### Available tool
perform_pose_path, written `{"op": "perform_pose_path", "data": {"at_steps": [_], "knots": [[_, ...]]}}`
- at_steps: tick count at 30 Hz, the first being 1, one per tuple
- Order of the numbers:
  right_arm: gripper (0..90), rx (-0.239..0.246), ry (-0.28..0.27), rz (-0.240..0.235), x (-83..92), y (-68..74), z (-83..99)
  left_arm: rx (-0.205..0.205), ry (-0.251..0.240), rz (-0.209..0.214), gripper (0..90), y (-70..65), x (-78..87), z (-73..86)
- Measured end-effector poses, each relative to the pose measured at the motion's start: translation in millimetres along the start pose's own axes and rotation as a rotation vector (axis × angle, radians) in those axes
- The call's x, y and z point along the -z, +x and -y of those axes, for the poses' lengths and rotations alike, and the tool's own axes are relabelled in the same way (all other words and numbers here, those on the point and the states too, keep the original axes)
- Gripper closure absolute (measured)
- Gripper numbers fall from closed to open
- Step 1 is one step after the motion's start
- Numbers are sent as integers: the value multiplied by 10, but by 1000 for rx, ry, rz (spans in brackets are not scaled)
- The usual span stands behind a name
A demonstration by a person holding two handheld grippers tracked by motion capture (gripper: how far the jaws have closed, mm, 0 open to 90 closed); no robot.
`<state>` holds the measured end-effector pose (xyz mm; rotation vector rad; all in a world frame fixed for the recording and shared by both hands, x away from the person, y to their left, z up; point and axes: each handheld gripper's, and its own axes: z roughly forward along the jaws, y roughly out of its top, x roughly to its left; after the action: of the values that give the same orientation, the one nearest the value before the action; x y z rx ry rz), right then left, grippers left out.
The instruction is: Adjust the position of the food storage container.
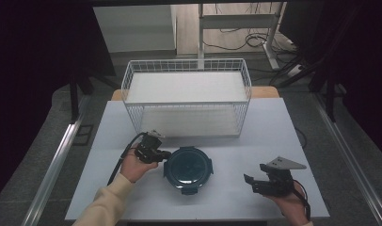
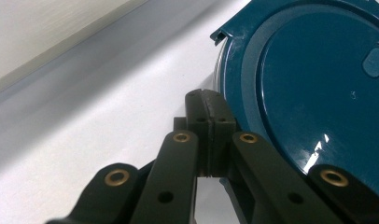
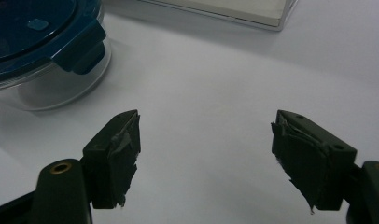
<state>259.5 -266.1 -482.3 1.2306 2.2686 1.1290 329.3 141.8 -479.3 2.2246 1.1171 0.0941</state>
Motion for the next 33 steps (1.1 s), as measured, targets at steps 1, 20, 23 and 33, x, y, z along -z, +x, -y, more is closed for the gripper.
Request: {"op": "perform_pose_path", "data": {"at_steps": [1,20,23,33], "knots": [[235,-1,0,-1,2,0,-2,0,-2,-1,900,0,-3,-2],[233,10,-8,-23,20,37,-9,77,-183,-14,376,-112,509,353],[233,15,-11,-26,23,44,-7,90,-185,-12,302,-107,511,431],[232,26,-24,-33,33,50,4,120,-231,-21,266,-60,630,630]]}}
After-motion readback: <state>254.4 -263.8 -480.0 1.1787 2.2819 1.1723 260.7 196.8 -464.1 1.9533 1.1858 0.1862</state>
